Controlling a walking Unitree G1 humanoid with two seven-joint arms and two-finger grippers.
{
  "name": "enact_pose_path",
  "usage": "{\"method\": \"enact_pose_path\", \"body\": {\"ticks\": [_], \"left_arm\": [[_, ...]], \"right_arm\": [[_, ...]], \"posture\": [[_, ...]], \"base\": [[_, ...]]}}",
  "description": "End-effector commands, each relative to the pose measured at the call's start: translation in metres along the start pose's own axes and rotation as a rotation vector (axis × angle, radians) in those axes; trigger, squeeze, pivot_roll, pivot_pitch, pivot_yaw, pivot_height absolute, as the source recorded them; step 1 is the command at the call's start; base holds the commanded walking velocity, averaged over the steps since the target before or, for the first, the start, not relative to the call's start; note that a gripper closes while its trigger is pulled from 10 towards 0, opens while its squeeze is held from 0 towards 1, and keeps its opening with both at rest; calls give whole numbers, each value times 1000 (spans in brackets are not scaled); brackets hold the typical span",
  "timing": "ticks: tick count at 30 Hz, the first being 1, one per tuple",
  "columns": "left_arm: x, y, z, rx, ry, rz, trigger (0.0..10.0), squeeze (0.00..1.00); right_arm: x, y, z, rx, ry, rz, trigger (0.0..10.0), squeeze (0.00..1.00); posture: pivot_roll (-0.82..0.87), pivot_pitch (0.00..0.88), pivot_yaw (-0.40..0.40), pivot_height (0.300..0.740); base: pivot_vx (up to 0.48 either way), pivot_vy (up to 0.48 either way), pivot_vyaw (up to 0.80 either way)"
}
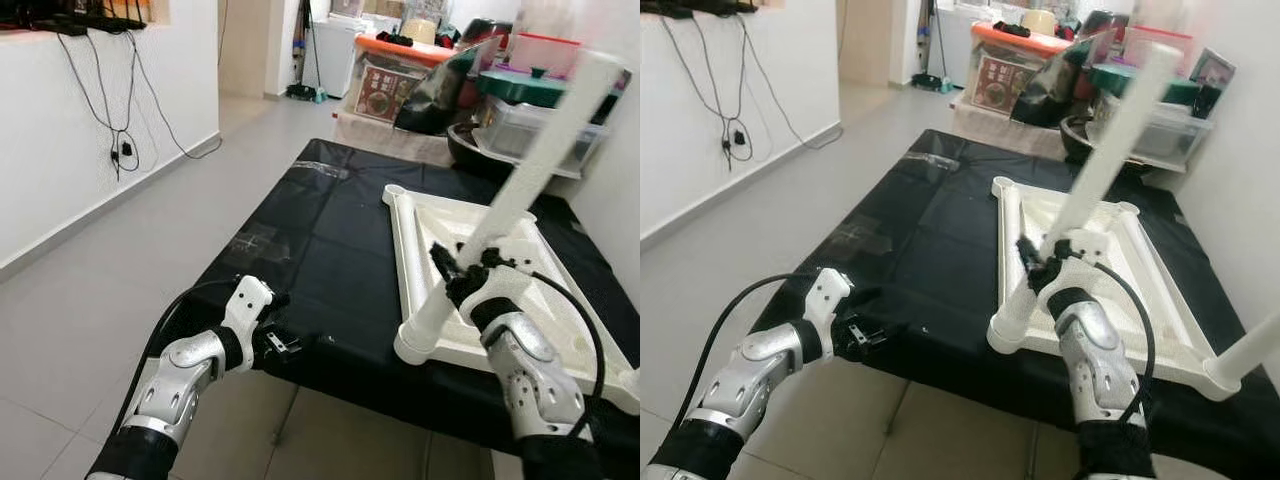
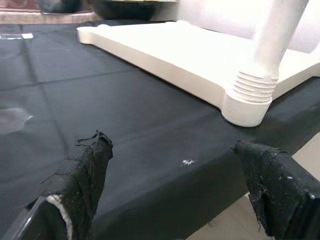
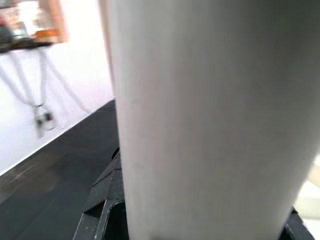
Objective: Building children table
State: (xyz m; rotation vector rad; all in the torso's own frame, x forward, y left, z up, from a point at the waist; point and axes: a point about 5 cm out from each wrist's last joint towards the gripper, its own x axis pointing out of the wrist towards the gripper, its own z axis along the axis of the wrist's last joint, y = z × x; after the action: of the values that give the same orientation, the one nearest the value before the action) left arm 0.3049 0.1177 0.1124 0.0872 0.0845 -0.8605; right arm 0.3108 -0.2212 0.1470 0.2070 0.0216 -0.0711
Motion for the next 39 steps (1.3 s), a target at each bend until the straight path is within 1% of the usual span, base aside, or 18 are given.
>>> {"method": "enact_pose_path", "body": {"ticks": [1, 3, 13, 17, 18, 20, 22, 23, 24, 25, 27, 28, 30, 32, 33, 34, 38, 39], "left_arm": [[1, 0, -2, -5, 13, 2, 10000, 0], [2, 3, -2, 11, 26, 17, 10000, 0], [5, 5, -1, 22, 29, 29, 10000, 0], [6, 5, -1, 23, 30, 32, 10000, 0], [6, 5, -1, 24, 32, 31, 10000, 0], [6, 5, -1, 24, 32, 31, 10000, 0], [6, 6, -2, 26, 34, 34, 10000, 0], [6, 6, -2, 26, 34, 34, 10000, 0], [5, 8, -2, 26, 35, 37, 10000, 0], [5, 8, -2, 26, 35, 37, 10000, 0], [4, 10, -2, 27, 37, 44, 10000, 0], [4, 10, -2, 27, 37, 44, 10000, 0], [3, 11, -2, 27, 37, 48, 10000, 0], [3, 11, -2, 27, 37, 48, 10000, 0], [3, 11, -2, 25, 37, 49, 10000, 0], [3, 11, -2, 25, 37, 49, 10000, 0], [3, 9, -3, 19, 35, 50, 10000, 0], [2, 8, -3, 14, 32, 53, 10000, 0]], "right_arm": [[-14, -20, -43, -7, 215, -143, 0, 0], [-24, -10, -47, 19, 213, -271, 0, 0], [-30, 9, -41, -12, 193, -348, 0, 0], [-29, 22, -39, -4, 184, -305, 0, 0], [-27, 29, -38, -28, 173, -225, 0, 0], [-27, 29, -38, -28, 173, -225, 0, 0], [-23, 35, -33, -45, 136, -79, 0, 0], [-23, 35, -33, -45, 136, -79, 0, 0], [-23, 39, -27, -83, 84, 54, 0, 0], [-23, 39, -27, -83, 84, 54, 0, 0], [-25, 44, -17, -165, 31, 279, 0, 0], [-25, 44, -17, -165, 31, 279, 0, 0], [-30, 47, -12, -232, 41, 491, 0, 0], [-30, 47, -12, -232, 41, 491, 0, 0], [-32, 49, -11, -247, 62, 595, 0, 0], [-32, 49, -11, -247, 62, 595, 0, 0], [-33, 51, -12, -210, 121, 766, 0, 0], [-31, 52, -18, -153, 207, 907, 0, 0]], "posture": [[138, 0, -120, 740], [136, 0, -113, 740], [132, 0, -107, 740], [133, 0, -107, 740], [136, 0, -109, 740], [136, 0, -109, 740], [140, 0, -112, 740], [140, 0, -112, 740], [142, 0, -115, 740], [142, 0, -115, 740], [145, 0, -119, 740], [145, 0, -119, 740], [151, 0, -126, 740], [151, 0, -126, 740], [157, 0, -133, 740], [157, 0, -133, 740], [169, 0, -143, 740], [186, 0, -157, 740]], "base": [[0, 0, 0], [0, 0, 0], [0, 0, 0], [0, 0, 0], [0, 0, 0], [0, 0, 0], [0, 0, 0], [0, 0, 0], [0, 0, 0], [0, 0, 0], [0, 0, 0], [0, 0, 0], [0, 0, 0], [0, 0, 0], [0, 0, 0], [0, 0, 0], [0, 0, 0], [0, 0, 0]]}}
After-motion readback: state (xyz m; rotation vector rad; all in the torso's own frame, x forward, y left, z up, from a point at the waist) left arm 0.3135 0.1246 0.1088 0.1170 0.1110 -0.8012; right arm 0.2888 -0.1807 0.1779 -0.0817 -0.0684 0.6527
